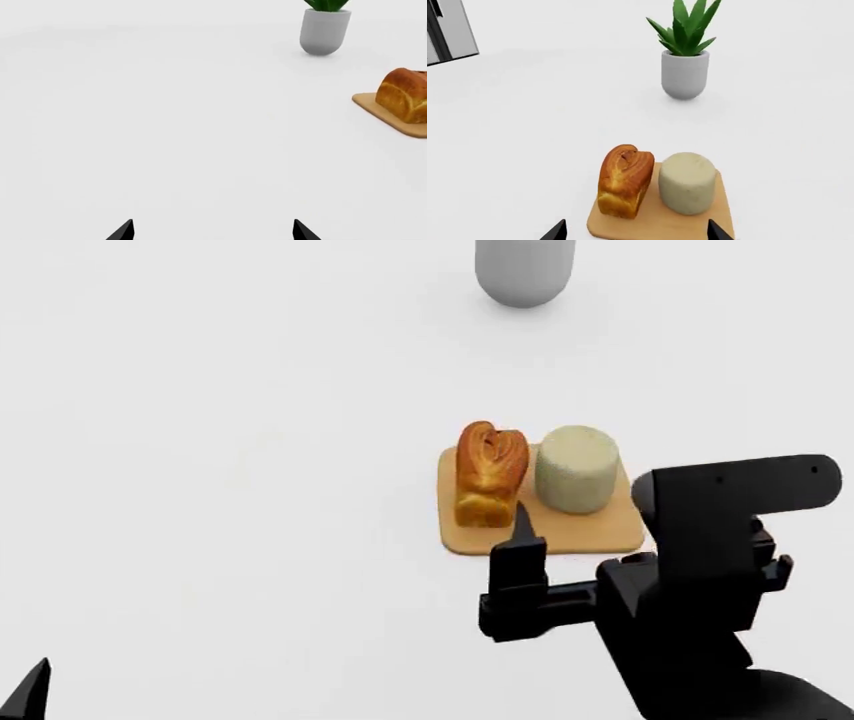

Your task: Place the bread and cheese on the cutting board.

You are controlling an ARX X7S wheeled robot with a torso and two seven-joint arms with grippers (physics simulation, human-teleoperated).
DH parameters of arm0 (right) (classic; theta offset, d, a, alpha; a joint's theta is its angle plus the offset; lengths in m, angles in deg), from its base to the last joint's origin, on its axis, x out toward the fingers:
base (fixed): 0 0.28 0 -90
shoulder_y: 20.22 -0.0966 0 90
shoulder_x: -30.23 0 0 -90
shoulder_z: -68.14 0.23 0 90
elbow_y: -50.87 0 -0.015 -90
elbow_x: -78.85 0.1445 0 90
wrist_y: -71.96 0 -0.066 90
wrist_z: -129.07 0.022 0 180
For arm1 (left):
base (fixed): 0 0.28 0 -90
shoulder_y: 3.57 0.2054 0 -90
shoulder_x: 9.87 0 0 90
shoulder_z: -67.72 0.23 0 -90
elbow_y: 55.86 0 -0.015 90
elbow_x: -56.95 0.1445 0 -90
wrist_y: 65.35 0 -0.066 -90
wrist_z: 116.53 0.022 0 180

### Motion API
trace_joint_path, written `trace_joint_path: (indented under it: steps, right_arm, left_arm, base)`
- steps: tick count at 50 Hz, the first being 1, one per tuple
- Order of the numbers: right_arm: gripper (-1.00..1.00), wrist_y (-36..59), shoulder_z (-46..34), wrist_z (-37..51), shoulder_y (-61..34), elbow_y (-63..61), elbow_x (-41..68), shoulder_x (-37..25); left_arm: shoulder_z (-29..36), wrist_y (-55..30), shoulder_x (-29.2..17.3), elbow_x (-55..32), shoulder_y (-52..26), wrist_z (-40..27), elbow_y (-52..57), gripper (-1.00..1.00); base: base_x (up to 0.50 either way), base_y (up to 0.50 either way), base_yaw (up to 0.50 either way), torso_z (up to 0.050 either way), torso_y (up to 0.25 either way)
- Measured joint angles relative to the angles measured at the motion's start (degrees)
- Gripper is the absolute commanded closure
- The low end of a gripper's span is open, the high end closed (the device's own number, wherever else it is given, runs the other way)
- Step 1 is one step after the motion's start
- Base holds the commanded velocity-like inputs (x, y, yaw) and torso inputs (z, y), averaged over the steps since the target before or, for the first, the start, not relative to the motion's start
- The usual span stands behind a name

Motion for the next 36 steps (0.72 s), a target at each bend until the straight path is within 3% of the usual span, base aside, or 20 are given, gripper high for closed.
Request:
trace_joint_path:
  steps: [4,14,27,36]
  right_arm:
    - [-1.0,1.64,4.76,1.37,2.22,-4.95,4.52,-3.51]
    - [-1.0,3.92,18.27,2.86,7.55,-11.63,14.86,-12.33]
    - [-1.0,5.98,35.03,2.81,12.88,-12.26,25.1,-22.5]
    - [-1.0,5.72,35.76,5.33,7.86,-8.23,32.64,-30.42]
  left_arm:
    - [-1.86,-3.94,-1.63,-4.43,-3.79,-1.83,0.56,-1.0]
    - [-5.74,-17.02,-7.31,-26.19,-21.05,-13.86,-3.22,-1.0]
    - [-1.51,-24.81,-12.66,-44.22,-38.85,-25.59,-9.75,-1.0]
    - [3.68,-27.87,-15.15,-48.39,-48.54,-27.99,-13.74,-1.0]
  base:
    - [0.0,0.0,0.0,0.0,0.0]
    - [0.0,0.0,0.0,0.0,0.0]
    - [0.0,0.0,0.0,0.0,0.0]
    - [0.0,0.0,0.0,0.0,0.0]
